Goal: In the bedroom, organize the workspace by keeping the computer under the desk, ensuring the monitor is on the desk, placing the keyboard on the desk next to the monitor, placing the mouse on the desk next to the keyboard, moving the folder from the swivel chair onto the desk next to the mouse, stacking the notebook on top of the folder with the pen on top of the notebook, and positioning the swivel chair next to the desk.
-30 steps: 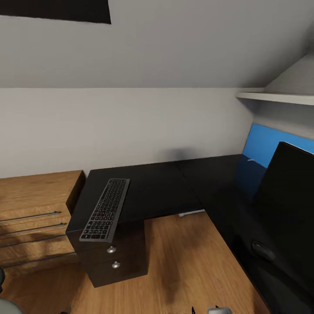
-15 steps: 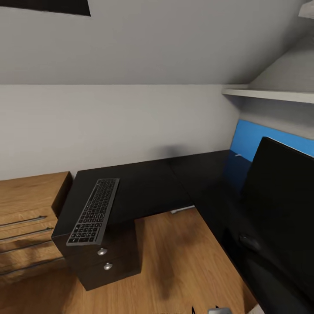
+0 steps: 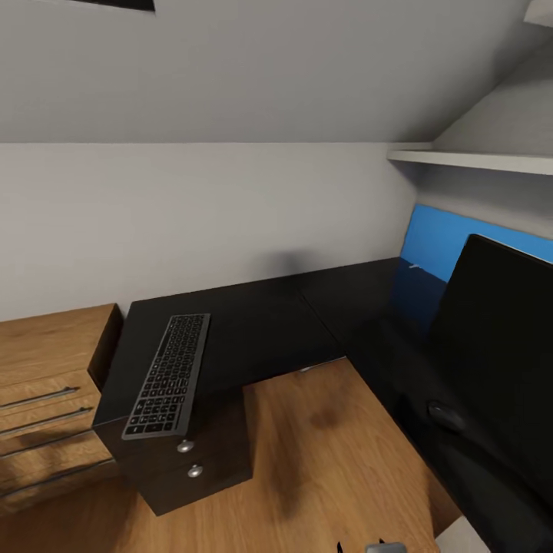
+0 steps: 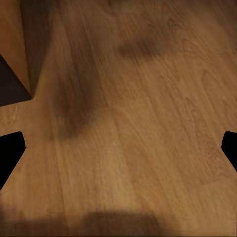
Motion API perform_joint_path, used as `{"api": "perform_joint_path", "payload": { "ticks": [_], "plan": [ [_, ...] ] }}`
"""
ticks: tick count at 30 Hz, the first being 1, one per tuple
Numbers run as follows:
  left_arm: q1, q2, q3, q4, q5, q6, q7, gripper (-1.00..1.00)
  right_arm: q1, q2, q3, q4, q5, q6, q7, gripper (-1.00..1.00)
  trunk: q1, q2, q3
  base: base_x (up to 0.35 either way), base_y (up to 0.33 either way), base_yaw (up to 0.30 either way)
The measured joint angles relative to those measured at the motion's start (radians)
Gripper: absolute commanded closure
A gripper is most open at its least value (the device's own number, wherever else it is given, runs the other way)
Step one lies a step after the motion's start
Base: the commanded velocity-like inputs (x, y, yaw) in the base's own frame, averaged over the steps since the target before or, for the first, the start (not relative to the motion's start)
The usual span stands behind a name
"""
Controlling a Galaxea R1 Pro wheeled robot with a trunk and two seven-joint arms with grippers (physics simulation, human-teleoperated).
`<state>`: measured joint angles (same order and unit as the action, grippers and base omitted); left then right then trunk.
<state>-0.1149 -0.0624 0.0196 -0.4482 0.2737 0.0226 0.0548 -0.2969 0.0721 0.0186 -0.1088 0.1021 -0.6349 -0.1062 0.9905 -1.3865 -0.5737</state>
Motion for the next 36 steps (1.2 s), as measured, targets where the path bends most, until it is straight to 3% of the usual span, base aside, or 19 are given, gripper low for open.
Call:
{"api": "perform_joint_path", "payload": {
  "ticks": [36],
  "plan": [
    [0.0, -0.002, 0.0, 0.002, 0.0, 0.001, 0.0, -1.0, 0.0, -0.006, 0.001, 0.024, 0.006, -0.007, 0.002, -1.0, 0.0, 0.0, -0.002, 0.001, 0.008, -0.002]
  ]
}}
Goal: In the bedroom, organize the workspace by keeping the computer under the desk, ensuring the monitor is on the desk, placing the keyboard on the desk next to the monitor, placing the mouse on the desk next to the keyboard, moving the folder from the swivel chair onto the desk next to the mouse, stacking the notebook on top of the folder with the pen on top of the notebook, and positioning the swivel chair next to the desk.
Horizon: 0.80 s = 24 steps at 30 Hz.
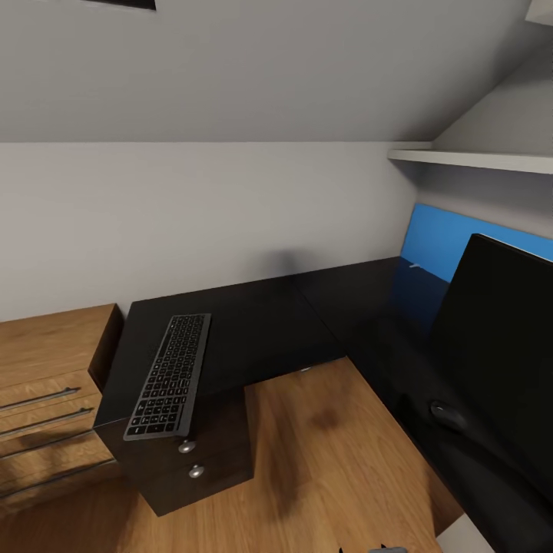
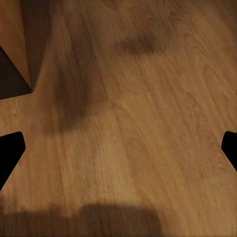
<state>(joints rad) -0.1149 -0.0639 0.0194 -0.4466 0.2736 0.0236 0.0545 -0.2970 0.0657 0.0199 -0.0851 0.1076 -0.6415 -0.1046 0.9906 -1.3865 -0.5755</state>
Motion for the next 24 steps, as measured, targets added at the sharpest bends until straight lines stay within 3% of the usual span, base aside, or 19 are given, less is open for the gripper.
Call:
{"api": "perform_joint_path", "payload": {
  "ticks": [13, 24],
  "plan": [
    [0.0, -0.001, -0.001, 0.0, -0.001, 0.0, -0.001, -1.0, 0.0, 0.002, 0.0, 0.0, -0.001, 0.0, 0.0, -1.0, 0.0, 0.0, 0.0, -0.094, -0.108, 0.0],
    [0.0, -0.002, -0.001, 0.0, -0.001, 0.0, -0.001, -1.0, 0.0, 0.002, 0.001, 0.0, -0.002, 0.0, 0.0, -1.0, 0.0, 0.0, 0.0, -0.017, -0.019, 0.0]
  ]
}}
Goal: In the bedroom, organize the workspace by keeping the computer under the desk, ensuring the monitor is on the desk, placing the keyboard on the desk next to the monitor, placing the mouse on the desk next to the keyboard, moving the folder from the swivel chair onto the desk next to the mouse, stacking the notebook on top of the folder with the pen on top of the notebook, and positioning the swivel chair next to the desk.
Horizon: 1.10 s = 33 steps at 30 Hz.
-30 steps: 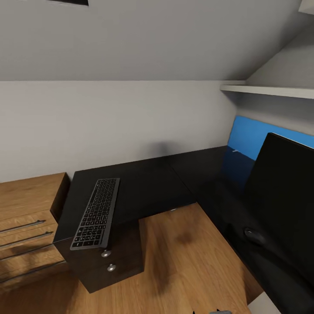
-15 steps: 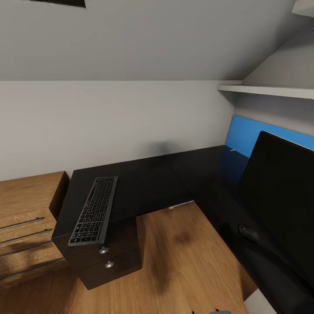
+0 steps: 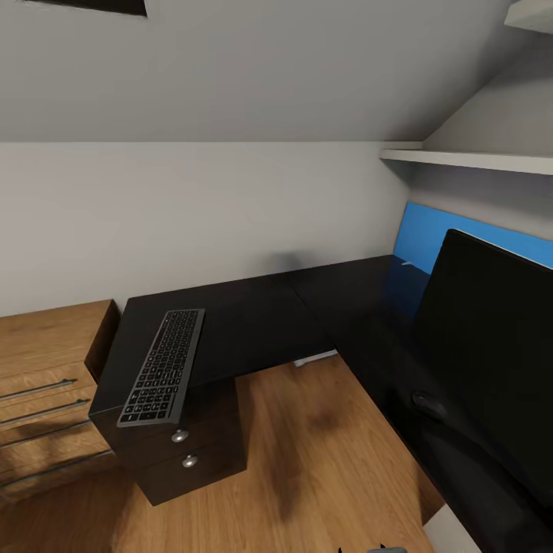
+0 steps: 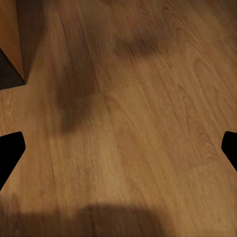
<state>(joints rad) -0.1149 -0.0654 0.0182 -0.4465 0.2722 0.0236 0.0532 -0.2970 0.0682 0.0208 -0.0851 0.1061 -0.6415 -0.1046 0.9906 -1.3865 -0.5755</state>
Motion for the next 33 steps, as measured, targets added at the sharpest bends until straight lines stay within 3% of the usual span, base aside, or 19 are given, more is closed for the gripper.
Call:
{"api": "perform_joint_path", "payload": {
  "ticks": [14, 24, 33],
  "plan": [
    [0.0, -0.002, -0.005, 0.0, -0.001, 0.0, -0.002, -1.0, 0.0, 0.003, 0.0, 0.001, -0.002, 0.0, -0.001, -1.0, 0.0, 0.0, 0.0, -0.001, -0.001, 0.032],
    [0.0, -0.003, -0.009, 0.0, -0.001, 0.0, -0.002, -1.0, 0.0, 0.004, 0.0, 0.002, -0.002, 0.0, -0.002, -1.0, 0.0, 0.0, 0.0, -0.017, -0.01, 0.25],
    [0.0, -0.003, -0.01, 0.0, -0.001, 0.0, -0.002, -1.0, 0.0, 0.004, 0.0, 0.002, -0.002, 0.0, -0.002, -1.0, 0.0, 0.0, 0.0, -0.193, -0.139, 0.246]
  ]
}}
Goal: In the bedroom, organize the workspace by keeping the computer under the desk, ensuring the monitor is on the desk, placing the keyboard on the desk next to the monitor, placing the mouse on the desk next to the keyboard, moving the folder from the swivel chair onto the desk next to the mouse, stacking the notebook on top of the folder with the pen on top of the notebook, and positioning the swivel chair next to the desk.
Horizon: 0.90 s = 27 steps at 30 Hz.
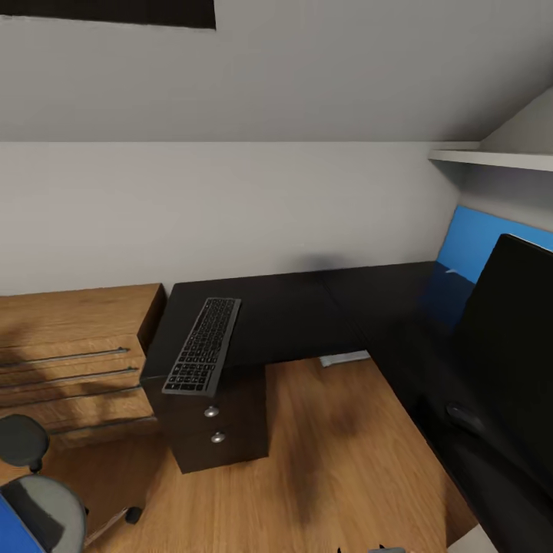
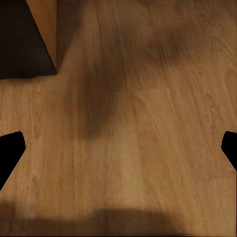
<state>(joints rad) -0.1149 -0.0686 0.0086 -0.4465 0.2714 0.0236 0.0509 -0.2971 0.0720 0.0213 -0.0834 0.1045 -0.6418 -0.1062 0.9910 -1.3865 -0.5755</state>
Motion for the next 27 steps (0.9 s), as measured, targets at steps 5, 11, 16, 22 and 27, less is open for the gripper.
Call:
{"api": "perform_joint_path", "payload": {
  "ticks": [5, 11, 16, 22, 27],
  "plan": [
    [0.0, 0.0, 0.0, 0.0, -0.001, 0.0, 0.0, -1.0, 0.0, 0.0, -0.001, 0.0, 0.001, 0.0, 0.001, -1.0, 0.0, 0.0, 0.0, -0.256, -0.188, 0.048],
    [0.0, 0.0, 0.0, 0.0, -0.001, 0.0, 0.0, -1.0, 0.0, -0.001, 0.0, 0.0, 0.002, 0.0, 0.001, -1.0, 0.0, 0.0, 0.0, -0.259, -0.191, 0.01],
    [0.0, -0.001, 0.0, 0.0, -0.001, 0.0, 0.0, -1.0, 0.0, 0.0, 0.0, 0.0, 0.002, 0.0, 0.002, -1.0, 0.0, 0.0, 0.0, -0.26, -0.186, 0.002],
    [0.0, -0.001, 0.0, 0.0, -0.001, 0.0, 0.0, -1.0, 0.0, 0.0, 0.001, 0.0, 0.001, 0.0, 0.002, -1.0, 0.0, 0.0, 0.0, -0.221, -0.125, 0.001],
    [0.0, 0.0, 0.0, 0.0, -0.001, 0.0, 0.0, -1.0, 0.0, 0.001, 0.001, 0.001, 0.0, 0.0, 0.002, -1.0, 0.0, 0.0, 0.002, -0.069, -0.034, 0.079]
  ]
}}
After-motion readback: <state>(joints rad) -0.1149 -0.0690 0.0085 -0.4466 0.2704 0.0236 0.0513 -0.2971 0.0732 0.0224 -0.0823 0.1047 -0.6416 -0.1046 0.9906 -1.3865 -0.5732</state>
